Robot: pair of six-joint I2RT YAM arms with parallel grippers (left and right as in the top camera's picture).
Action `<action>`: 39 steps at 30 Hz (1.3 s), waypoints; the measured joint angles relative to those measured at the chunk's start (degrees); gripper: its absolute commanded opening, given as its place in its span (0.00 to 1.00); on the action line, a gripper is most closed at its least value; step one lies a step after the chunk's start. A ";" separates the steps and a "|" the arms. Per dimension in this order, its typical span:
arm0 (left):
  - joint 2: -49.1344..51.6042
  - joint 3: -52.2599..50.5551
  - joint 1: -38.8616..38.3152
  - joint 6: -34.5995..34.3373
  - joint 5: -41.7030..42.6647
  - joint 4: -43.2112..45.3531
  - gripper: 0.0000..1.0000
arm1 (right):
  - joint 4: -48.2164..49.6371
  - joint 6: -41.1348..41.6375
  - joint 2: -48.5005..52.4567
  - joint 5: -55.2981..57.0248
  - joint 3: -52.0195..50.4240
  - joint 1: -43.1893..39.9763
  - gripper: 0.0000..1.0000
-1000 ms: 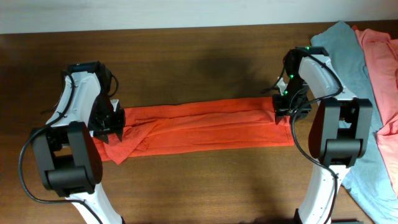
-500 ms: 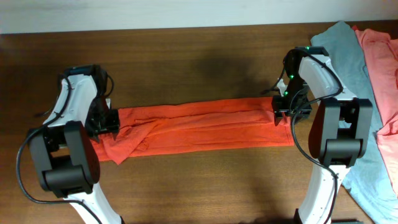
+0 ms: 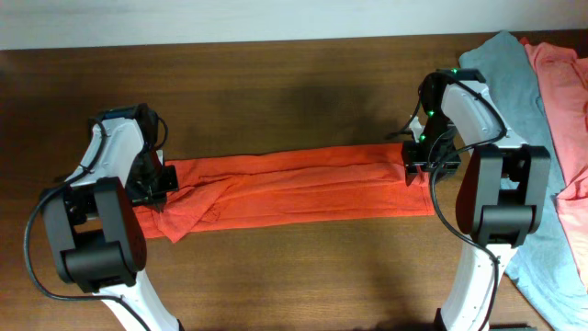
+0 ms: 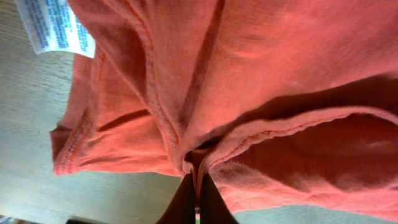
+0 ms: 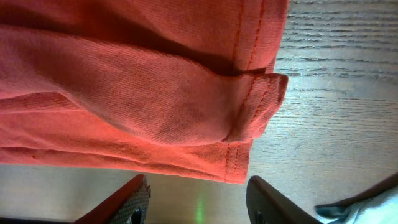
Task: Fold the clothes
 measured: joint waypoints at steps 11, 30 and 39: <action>0.00 6.29 0.00 0.26 0.55 0.39 0.00 | 0.02 0.00 0.00 0.00 0.00 0.00 0.55; -0.24 12.15 0.07 4.07 -3.45 3.48 0.38 | 0.04 -0.02 0.00 0.00 0.00 0.00 0.56; -0.24 12.15 0.07 4.11 -3.65 1.51 0.43 | 0.15 0.04 0.00 0.00 0.00 0.00 0.59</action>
